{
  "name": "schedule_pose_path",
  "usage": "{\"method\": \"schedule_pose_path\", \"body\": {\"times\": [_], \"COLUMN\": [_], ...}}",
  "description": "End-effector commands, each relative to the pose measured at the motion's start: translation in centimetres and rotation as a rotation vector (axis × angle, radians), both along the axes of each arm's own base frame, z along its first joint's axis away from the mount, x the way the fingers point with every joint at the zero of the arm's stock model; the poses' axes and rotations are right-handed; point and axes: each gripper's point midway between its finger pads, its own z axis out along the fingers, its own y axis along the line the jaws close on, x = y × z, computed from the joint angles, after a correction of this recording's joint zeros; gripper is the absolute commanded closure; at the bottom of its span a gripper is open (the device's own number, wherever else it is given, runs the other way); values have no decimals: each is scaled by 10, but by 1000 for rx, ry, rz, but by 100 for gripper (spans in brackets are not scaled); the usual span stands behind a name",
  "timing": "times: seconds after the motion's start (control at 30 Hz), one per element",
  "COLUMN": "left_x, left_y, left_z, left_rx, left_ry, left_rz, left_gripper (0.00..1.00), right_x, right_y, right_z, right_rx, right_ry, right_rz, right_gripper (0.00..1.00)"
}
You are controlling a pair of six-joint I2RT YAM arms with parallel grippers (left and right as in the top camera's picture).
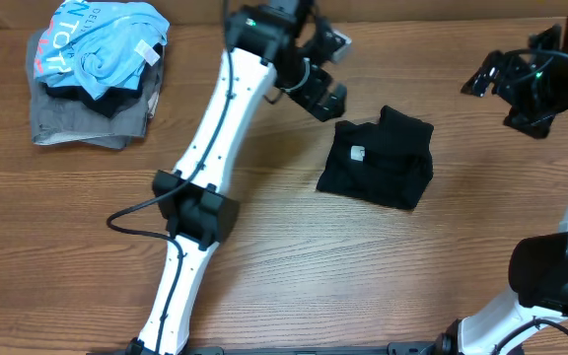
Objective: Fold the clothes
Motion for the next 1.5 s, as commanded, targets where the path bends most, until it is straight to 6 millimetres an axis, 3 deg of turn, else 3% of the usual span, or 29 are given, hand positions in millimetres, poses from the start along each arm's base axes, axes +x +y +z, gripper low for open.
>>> {"method": "schedule_pose_path", "body": {"times": [0.0, 0.1, 0.13, 0.17, 0.27, 0.47, 0.67, 0.83, 0.97, 1.1, 1.33, 1.47], "left_x": [17, 33, 45, 49, 61, 76, 85, 88, 86, 85, 85, 85], "left_y": [12, 35, 59, 69, 102, 156, 196, 213, 215, 215, 215, 215], "left_z": [21, 29, 29, 29, 28, 27, 27, 27, 26, 25, 25, 25], "left_rx": [-51, -65, -57, -59, -60, -56, -56, -56, -46, -37, -35, -35], "left_ry": [-25, -25, -17, -10, 5, 7, 5, 5, 5, -5, -5, -5], "left_rz": [104, 208, 292, 321, 400, 502, 577, 609, 593, 570, 567, 567], "left_gripper": [0, 1, 0, 0, 0, 0, 0, 0, 0, 0, 0, 0], "right_x": [-7, -13, -19, -22, -28, -19, -23, -24, -25, -25, -17, -26], "right_y": [20, 36, 51, 59, 87, 133, 157, 174, 183, 181, 181, 189], "right_z": [-16, -45, -68, -77, -96, -95, -98, -101, -121, -139, -149, -166], "right_rx": [9, 23, 31, 32, 18, -156, -342, -438, -421, -435, -438, -384], "right_ry": [41, 104, 149, 166, 190, 117, 86, 44, 35, 33, -10, -3], "right_rz": [71, 106, 143, 162, 242, 372, 488, 576, 663, 717, 740, 802], "right_gripper": [13, 25, 33, 37, 39, 38, 33, 27, 24, 22, 21, 21]}}
